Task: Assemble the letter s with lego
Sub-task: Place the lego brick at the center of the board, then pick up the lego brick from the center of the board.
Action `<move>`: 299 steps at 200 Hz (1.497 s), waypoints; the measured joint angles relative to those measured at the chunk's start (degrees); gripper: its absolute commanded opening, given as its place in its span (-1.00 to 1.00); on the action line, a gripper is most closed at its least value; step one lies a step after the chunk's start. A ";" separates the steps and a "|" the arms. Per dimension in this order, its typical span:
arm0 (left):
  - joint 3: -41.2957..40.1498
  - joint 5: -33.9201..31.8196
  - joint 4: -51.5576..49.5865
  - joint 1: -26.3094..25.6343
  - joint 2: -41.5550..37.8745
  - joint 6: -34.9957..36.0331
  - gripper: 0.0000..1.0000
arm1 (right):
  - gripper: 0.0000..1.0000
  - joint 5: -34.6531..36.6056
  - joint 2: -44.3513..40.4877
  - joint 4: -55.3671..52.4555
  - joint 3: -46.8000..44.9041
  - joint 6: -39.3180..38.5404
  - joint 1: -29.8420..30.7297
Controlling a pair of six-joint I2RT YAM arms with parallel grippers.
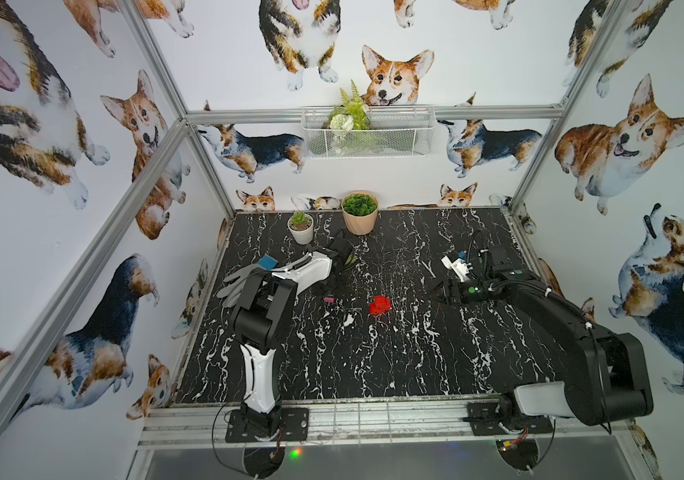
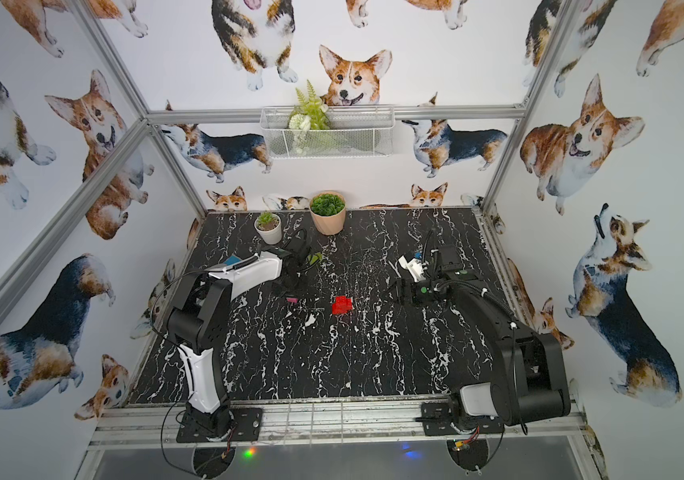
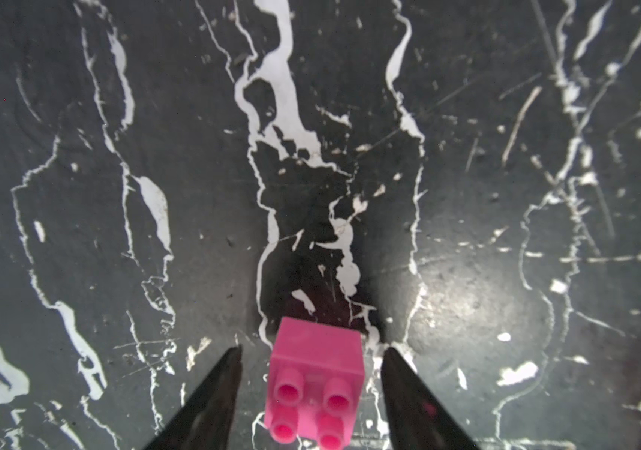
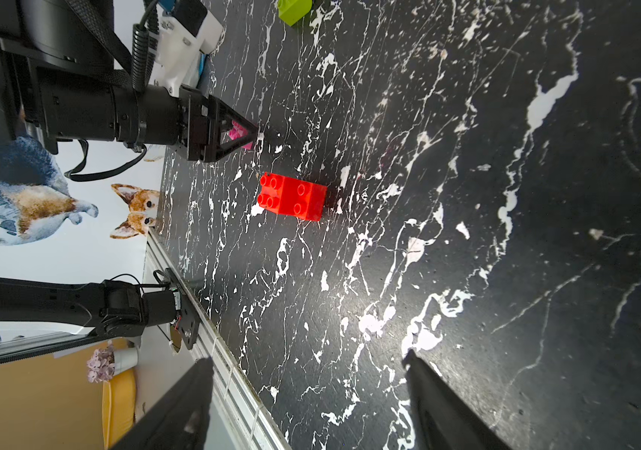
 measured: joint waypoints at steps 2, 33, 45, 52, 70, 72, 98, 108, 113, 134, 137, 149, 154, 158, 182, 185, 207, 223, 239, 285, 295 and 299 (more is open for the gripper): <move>0.07 0.00 -0.07 0.02 -0.04 0.04 0.33 | 0.59 0.02 0.00 0.00 0.00 -0.11 0.00; 3.21 0.46 -1.79 0.11 -2.05 3.45 0.37 | 0.59 0.92 -0.02 -0.87 0.72 -1.42 0.00; 5.62 0.98 -2.08 0.22 -2.45 6.56 0.37 | 0.59 1.33 -0.04 -1.16 1.01 -2.16 0.00; 7.56 1.64 -2.25 0.35 -2.12 9.64 0.38 | 0.59 1.53 -0.07 -1.36 1.14 -2.49 0.00; 12.66 3.76 -3.10 1.03 0.20 18.53 0.40 | 0.60 1.75 -0.11 -2.05 1.57 -3.13 -0.07; 13.53 4.17 -3.26 1.18 0.74 20.17 0.40 | 0.60 1.77 -0.11 -2.08 1.60 -3.17 -0.07; 18.18 8.17 -4.17 2.73 4.61 33.03 0.44 | 0.60 2.34 -0.42 -2.47 2.23 -3.63 -0.11; 20.68 9.81 -4.57 3.58 6.58 37.05 0.45 | 0.60 2.58 -0.44 -2.62 2.58 -3.72 -0.11; 21.99 10.19 -4.79 3.93 7.69 38.56 0.45 | 0.61 2.62 -0.44 -2.64 2.69 -3.74 -0.11; 27.65 11.34 -5.33 5.14 12.72 44.13 0.46 | 0.62 2.95 -0.44 -3.19 3.34 -3.87 -0.13; 28.37 11.45 -5.64 5.22 13.46 44.78 0.46 | 0.62 2.95 -0.44 -3.23 3.37 -3.89 -0.13; 31.12 11.89 -6.49 5.73 15.76 46.71 0.46 | 0.63 2.93 -0.50 -3.48 3.50 -3.89 -0.15; 32.04 12.15 -6.47 5.92 16.59 47.34 0.46 | 0.62 2.91 -0.52 -3.54 3.56 -3.87 -0.15; 32.54 12.33 -6.43 6.03 17.03 47.67 0.46 | 0.63 2.86 -0.55 -3.54 3.61 -3.87 -0.15; 34.75 13.53 -6.05 7.10 19.54 49.88 0.45 | 0.63 2.29 -0.66 -3.39 3.78 -3.50 -0.15; 34.95 13.64 -5.97 7.15 19.91 50.07 0.45 | 0.63 2.16 -0.66 -3.32 3.80 -3.39 -0.17; 36.92 14.71 -5.99 6.93 22.34 50.93 0.42 | 0.62 1.33 -0.66 -2.82 4.04 -2.12 -0.17; 38.29 15.58 -5.88 6.93 23.89 51.12 0.41 | 0.63 0.90 -0.66 -2.05 4.15 -0.85 -0.15; 38.99 15.98 -5.75 7.04 24.96 51.15 0.40 | 0.63 0.61 -0.61 -1.97 4.37 -0.50 -0.24; 40.96 17.27 -5.25 7.06 26.93 51.08 0.25 | 0.62 0.11 -0.37 -1.97 4.74 0.55 -0.28; 41.27 17.53 -5.09 7.06 27.21 51.01 0.16 | 0.62 0.13 -0.37 -1.99 4.81 0.52 -0.28; 41.38 17.84 -5.05 7.06 27.30 50.95 0.13 | 0.62 0.13 -0.35 -2.03 4.85 0.52 -0.28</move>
